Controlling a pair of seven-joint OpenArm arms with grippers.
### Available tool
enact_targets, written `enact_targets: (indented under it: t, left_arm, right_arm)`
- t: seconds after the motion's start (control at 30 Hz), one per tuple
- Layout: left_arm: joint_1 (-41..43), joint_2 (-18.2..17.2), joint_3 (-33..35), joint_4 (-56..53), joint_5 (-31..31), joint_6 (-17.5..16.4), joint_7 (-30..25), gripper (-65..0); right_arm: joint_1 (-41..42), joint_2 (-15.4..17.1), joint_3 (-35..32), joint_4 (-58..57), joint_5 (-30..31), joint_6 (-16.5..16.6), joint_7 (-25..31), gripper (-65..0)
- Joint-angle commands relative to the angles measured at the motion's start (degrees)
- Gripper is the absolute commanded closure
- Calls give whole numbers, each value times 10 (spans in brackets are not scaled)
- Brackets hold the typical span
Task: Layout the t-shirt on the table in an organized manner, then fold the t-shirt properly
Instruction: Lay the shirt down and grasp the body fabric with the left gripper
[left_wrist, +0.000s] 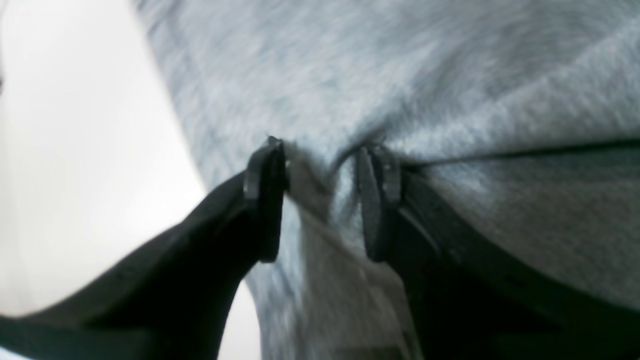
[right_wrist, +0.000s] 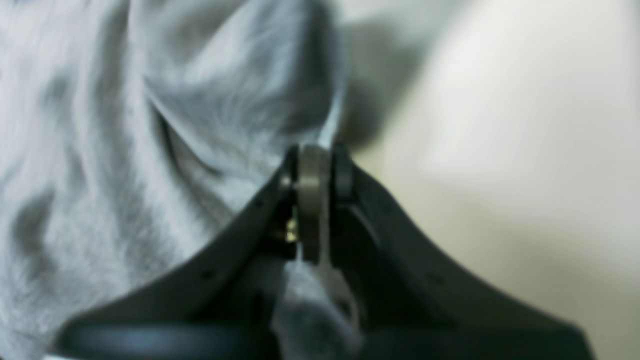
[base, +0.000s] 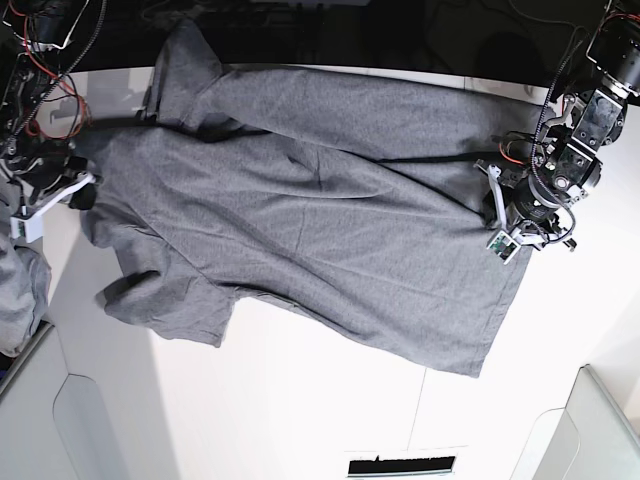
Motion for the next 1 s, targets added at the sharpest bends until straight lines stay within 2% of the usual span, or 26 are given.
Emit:
enact_targets:
  t: [0.0, 0.13, 0.23, 0.27, 0.3, 0.43, 0.53, 0.7, 0.83, 0.97]
  left_arm:
    - [-3, -10, -3, -10, 6, 3, 17, -270]
    - [-2, -10, -3, -32, 6, 3, 14, -270]
    - [-4, -9, -3, -32, 6, 2, 12, -270]
    - [-4, -9, -3, -31, 6, 2, 11, -270]
    - [-5, -9, -3, -31, 5, 1, 11, -270]
    - [-5, -9, -3, -29, 5, -19, 12, -270]
    - [-5, -10, -3, -29, 5, -19, 15, -270]
    - [-5, -13, -3, 4, -3, -19, 21, -270]
    - [-5, -21, -4, 75, -48, -32, 23, -270]
    - [-5, -21, -7, 133, -60, -45, 26, -270]
  right_arm:
    - [8, 12, 18, 21, 16, 0, 11, 0]
    - [7, 31, 56, 30, 71, 0, -17, 0]
    - [7, 34, 61, 30, 77, 0, -46, -224]
    - [7, 33, 61, 30, 80, 0, -55, -272]
    - [7, 33, 61, 30, 85, 0, -64, -291]
    - [6, 32, 63, 30, 110, 0, -72, -291]
    - [5, 28, 64, 30, 115, 0, -77, -291]
    - [3, 17, 63, 30, 121, 3, -121, -291]
    - [-38, 19, 67, 35, 182, 20, -124, -291]
    - [-98, 19, 68, 60, 230, 37, -132, -291]
